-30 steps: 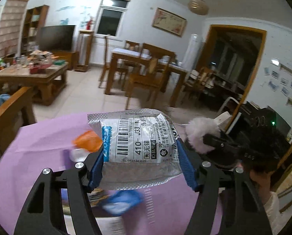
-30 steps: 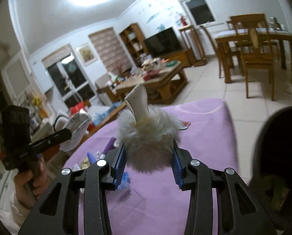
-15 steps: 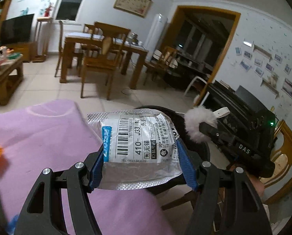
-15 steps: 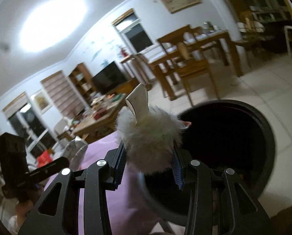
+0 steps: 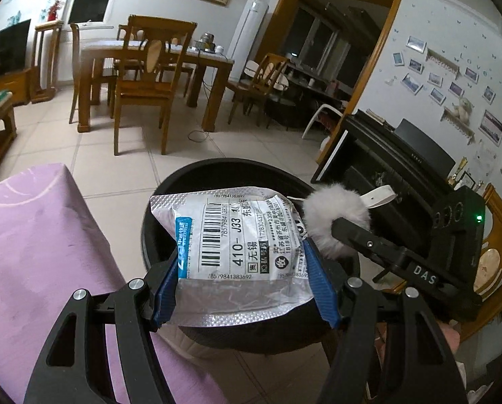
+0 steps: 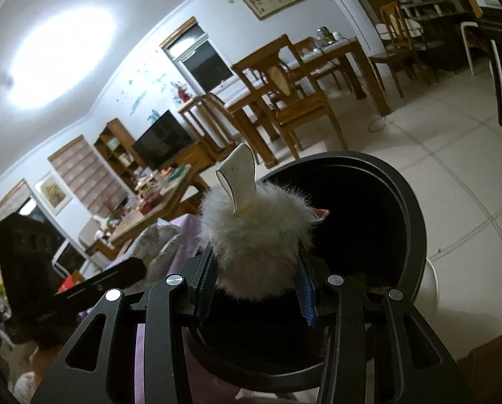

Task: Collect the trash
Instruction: 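Move both items over the black bin and open both tools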

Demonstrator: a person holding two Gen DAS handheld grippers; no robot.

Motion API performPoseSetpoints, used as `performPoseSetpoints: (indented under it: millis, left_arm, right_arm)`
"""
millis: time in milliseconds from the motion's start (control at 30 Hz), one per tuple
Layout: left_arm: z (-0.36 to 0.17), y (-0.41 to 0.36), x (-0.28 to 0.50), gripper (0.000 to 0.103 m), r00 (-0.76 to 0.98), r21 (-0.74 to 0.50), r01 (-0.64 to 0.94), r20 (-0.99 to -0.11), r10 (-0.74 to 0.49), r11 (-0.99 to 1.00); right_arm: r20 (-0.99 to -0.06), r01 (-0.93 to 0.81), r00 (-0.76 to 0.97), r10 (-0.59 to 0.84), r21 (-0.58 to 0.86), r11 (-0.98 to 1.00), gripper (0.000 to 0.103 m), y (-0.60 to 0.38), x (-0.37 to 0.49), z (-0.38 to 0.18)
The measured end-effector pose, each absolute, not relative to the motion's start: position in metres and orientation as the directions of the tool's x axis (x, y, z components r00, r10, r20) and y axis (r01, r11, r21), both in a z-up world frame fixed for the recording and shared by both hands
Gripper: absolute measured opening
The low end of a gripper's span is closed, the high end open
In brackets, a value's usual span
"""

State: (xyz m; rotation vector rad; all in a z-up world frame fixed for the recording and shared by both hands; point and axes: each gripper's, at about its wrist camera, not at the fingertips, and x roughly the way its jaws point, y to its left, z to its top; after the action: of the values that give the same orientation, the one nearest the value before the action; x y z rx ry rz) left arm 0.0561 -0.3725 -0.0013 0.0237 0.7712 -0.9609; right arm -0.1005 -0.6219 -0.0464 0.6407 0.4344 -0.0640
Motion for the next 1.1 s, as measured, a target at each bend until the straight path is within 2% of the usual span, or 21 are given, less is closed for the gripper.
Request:
performPoseSetpoints:
  millis: [67, 100, 133, 167, 200, 233, 367, 700, 933, 1100]
  left_arm:
    - [0.000, -0.379, 0.059, 0.069, 0.330, -0.296, 0.751, -0.606, -0.724, 0.591]
    - [0.001, -0.381, 0.060, 0.072, 0.333, -0.289, 0.753, -0.607, -0.721, 0.591]
    - [0.002, -0.383, 0.060, 0.078, 0.343, -0.277, 0.754, -0.608, -0.717, 0.596]
    - [0.004, -0.384, 0.058, 0.083, 0.354, -0.267, 0.753, -0.606, -0.713, 0.601]
    - [0.006, -0.383, 0.057, 0.094, 0.367, -0.261, 0.751, -0.599, -0.711, 0.607]
    - [0.008, -0.382, 0.054, 0.098, 0.386, -0.255, 0.748, -0.584, -0.714, 0.613]
    - [0.012, -0.380, 0.047, 0.098, 0.398, -0.234, 0.758, -0.575, -0.715, 0.609]
    - [0.026, -0.344, 0.043, 0.098, 0.433, -0.237, 0.730, -0.565, -0.702, 0.641]
    - [0.042, -0.280, 0.034, 0.098, 0.491, -0.251, 0.680, -0.543, -0.682, 0.689]
    - [0.048, -0.217, 0.026, 0.098, 0.534, -0.261, 0.631, -0.536, -0.654, 0.730]
  right_arm:
    - [-0.409, 0.197, 0.910, 0.071, 0.577, 0.793, 0.047, -0.627, -0.102, -0.049]
    - [-0.407, 0.200, 0.911, 0.068, 0.581, 0.789, 0.057, -0.627, -0.102, -0.048]
    - [-0.398, 0.209, 0.916, 0.054, 0.586, 0.783, 0.071, -0.629, -0.104, -0.045]
    - [-0.386, 0.211, 0.921, 0.041, 0.586, 0.782, 0.075, -0.629, -0.107, -0.043]
    - [-0.374, 0.206, 0.927, 0.034, 0.581, 0.787, 0.077, -0.628, -0.110, -0.040]
    - [-0.372, 0.203, 0.928, 0.033, 0.577, 0.791, 0.077, -0.629, -0.111, -0.039]
    - [-0.361, 0.193, 0.932, 0.034, 0.574, 0.796, 0.081, -0.626, -0.112, -0.036]
    - [-0.384, 0.185, 0.921, 0.061, 0.569, 0.801, 0.082, -0.611, -0.104, -0.033]
    - [-0.410, 0.154, 0.907, 0.100, 0.542, 0.826, 0.082, -0.585, -0.095, -0.025]
    - [-0.436, 0.073, 0.881, 0.185, 0.511, 0.857, 0.082, -0.537, -0.079, -0.014]
